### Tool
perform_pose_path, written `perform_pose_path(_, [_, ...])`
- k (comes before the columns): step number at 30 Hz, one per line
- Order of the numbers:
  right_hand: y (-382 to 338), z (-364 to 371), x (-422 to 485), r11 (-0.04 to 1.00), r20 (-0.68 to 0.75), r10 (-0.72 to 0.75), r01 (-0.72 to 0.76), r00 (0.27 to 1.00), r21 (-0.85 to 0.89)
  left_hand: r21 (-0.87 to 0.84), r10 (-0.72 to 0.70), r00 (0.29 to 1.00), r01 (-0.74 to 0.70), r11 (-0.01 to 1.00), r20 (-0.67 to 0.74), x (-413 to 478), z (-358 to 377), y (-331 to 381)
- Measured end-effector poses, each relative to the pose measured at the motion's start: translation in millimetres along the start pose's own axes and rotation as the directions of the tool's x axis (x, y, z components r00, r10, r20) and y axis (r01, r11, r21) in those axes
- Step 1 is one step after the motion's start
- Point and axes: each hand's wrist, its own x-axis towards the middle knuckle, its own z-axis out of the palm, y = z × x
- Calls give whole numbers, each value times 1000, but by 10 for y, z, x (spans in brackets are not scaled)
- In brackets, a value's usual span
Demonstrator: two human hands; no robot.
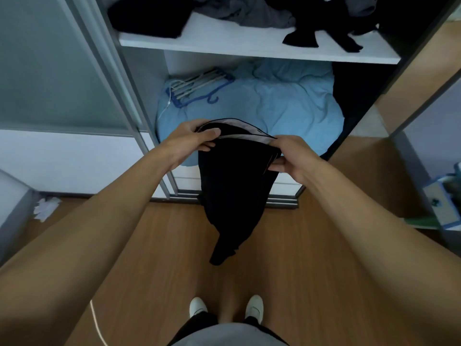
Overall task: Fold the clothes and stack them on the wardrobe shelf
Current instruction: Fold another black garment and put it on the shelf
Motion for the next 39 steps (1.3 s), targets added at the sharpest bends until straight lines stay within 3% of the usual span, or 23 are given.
perform_pose_path(3, [-59,-67,-19,1000,-28,21,-21,999,15,-82,68,986,-55,995,155,4,-19,-157])
perform_pose_path(7, [-114,-164,-104,999,61,-17,20,998,-47,202,15,995,-34,979,96,81,77,-339])
perform_pose_path(9, [-128,-188,-146,994,103,-37,47,994,-100,134,10,991,-28,991,133,121,129,-387])
perform_pose_path(13, [-213,-305,-197,992,52,-27,33,998,-123,-57,116,960,-104,993,256,167,284,-348])
perform_pose_path(18, [-237,-515,-221,999,-5,-23,24,1000,43,-185,128,987,-109,977,94,260,451,-205])
perform_pose_path(22, [-94,-635,-219,973,6,-104,100,995,206,-132,211,977,-204,970,35,270,535,19])
perform_pose_path(28, [264,-644,-292,951,212,-298,271,930,150,38,311,946,-308,950,-90,251,471,243])
perform_pose_path(33, [295,-350,-377,946,257,-306,323,917,-24,-114,176,943,-215,970,-282,210,342,334])
perform_pose_path(36, [259,22,-318,906,60,-392,397,918,-148,-121,171,936,-216,969,-309,179,315,384])
perform_pose_path(39, [168,222,-253,924,-154,-379,381,912,-17,-120,201,923,-252,960,-328,110,282,386])
